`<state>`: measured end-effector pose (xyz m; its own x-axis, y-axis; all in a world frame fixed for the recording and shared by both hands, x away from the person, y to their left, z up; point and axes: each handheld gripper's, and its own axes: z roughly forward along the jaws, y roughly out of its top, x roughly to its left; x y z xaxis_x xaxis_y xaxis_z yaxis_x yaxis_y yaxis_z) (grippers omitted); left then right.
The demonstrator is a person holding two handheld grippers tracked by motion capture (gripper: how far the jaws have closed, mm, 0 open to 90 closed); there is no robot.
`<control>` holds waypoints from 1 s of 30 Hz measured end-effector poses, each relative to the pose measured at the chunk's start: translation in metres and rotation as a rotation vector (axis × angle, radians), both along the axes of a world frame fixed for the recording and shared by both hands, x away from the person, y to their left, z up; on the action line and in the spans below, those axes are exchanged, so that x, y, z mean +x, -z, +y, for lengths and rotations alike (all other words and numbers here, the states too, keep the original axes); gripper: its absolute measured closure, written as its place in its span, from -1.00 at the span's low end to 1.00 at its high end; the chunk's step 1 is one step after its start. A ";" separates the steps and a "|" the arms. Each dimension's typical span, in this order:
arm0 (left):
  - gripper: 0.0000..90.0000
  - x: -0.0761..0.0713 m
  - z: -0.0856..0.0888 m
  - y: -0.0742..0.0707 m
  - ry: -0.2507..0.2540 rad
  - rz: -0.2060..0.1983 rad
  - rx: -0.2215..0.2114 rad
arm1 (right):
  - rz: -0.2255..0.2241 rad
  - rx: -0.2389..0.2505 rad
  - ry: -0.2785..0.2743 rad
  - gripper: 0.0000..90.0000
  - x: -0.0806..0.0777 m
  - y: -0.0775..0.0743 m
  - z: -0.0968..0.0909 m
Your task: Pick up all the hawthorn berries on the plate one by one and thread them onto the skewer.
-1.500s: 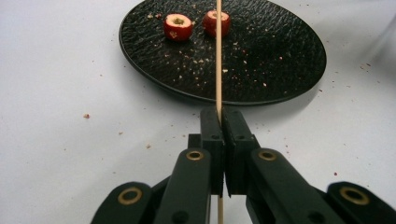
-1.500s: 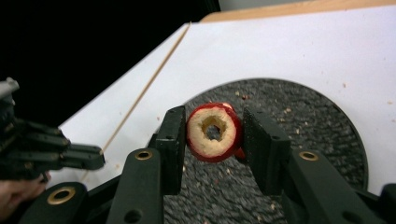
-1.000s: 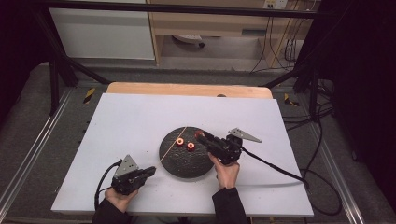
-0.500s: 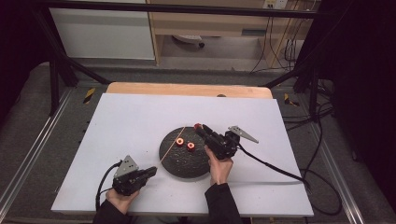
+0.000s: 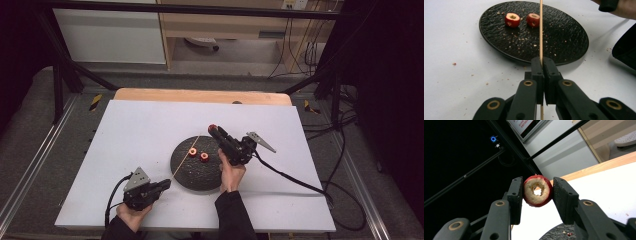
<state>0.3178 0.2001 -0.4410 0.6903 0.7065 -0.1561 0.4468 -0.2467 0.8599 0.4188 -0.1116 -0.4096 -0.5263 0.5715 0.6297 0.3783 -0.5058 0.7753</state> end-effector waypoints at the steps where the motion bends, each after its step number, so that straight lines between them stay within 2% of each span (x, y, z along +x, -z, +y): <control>1: 0.95 0.000 -0.001 0.000 0.001 0.000 -0.002 | -0.001 0.005 0.002 0.37 0.000 0.000 0.000; 18: 0.95 -0.003 -0.022 0.000 0.018 0.014 -0.040 | -0.041 0.056 0.034 0.37 0.001 -0.003 -0.001; 30: 0.95 -0.003 -0.027 -0.001 0.015 0.020 -0.061 | -0.053 0.091 0.037 0.37 0.000 0.000 0.001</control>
<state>0.3150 0.1734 -0.4401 0.6972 0.6847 -0.2123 0.4606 -0.2010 0.8645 0.4190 -0.1108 -0.4099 -0.5395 0.5328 0.6519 0.3181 -0.5879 0.7438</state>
